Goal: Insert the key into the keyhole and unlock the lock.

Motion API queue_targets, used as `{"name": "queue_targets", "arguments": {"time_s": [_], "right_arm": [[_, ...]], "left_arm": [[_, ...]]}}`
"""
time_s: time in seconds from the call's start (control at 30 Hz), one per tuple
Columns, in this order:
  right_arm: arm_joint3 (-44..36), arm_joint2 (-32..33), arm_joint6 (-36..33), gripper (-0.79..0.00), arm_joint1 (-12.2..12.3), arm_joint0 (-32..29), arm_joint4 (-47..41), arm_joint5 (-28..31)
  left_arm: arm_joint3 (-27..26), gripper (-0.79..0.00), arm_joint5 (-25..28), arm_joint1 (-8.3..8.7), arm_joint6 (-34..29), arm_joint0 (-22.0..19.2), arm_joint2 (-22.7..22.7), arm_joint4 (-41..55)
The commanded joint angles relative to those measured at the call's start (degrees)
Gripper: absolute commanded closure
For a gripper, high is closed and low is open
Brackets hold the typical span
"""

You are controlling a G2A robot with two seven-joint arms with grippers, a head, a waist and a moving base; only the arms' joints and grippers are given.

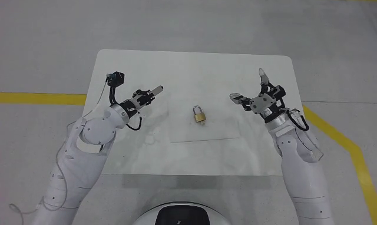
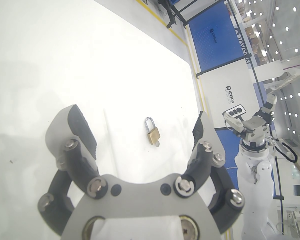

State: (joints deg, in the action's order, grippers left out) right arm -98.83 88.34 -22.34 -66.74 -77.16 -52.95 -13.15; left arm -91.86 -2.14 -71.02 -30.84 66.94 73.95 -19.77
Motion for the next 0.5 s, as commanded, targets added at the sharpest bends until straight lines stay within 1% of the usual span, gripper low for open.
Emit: {"name": "queue_targets", "arguments": {"time_s": [0.0, 0.07, 0.2, 0.3, 0.4, 0.43, 0.47], "right_arm": [[-0.01, 0.47, 7.18, -0.785, 0.12, 0.82, 8.50, 3.97], [-0.89, -0.07, 11.59, -0.785, 0.14, 1.65, 15.15, 6.16], [-2.41, 2.36, 14.88, -0.785, 0.58, 2.68, 25.20, 9.84], [-3.26, 3.09, 19.38, -0.785, 0.94, 3.17, 36.91, 10.49], [-3.59, 1.52, 26.28, -0.785, 1.02, 3.07, 50.83, 9.16], [-3.70, 0.71, 27.58, -0.785, 0.88, 3.14, 51.96, 8.69], [-3.75, 0.46, 29.09, -0.785, 0.66, 3.32, 51.03, 8.67]], "left_arm": [[-0.01, -0.785, 0.00, 0.00, 0.00, 0.00, 0.00, 0.00], [-0.01, -0.785, 0.00, 0.00, 0.00, 0.00, 0.00, 0.00], [-0.01, -0.785, 0.00, 0.00, 0.00, 0.00, 0.00, 0.00], [-0.01, -0.785, 0.00, 0.00, 0.00, 0.00, 0.00, 0.00], [-0.01, -0.785, 0.00, 0.00, 0.00, 0.00, 0.00, 0.00], [-0.01, -0.785, 0.00, 0.00, 0.00, 0.00, 0.00, 0.00], [-0.01, -0.785, 0.00, 0.00, 0.00, 0.00, 0.00, 0.00]]}}
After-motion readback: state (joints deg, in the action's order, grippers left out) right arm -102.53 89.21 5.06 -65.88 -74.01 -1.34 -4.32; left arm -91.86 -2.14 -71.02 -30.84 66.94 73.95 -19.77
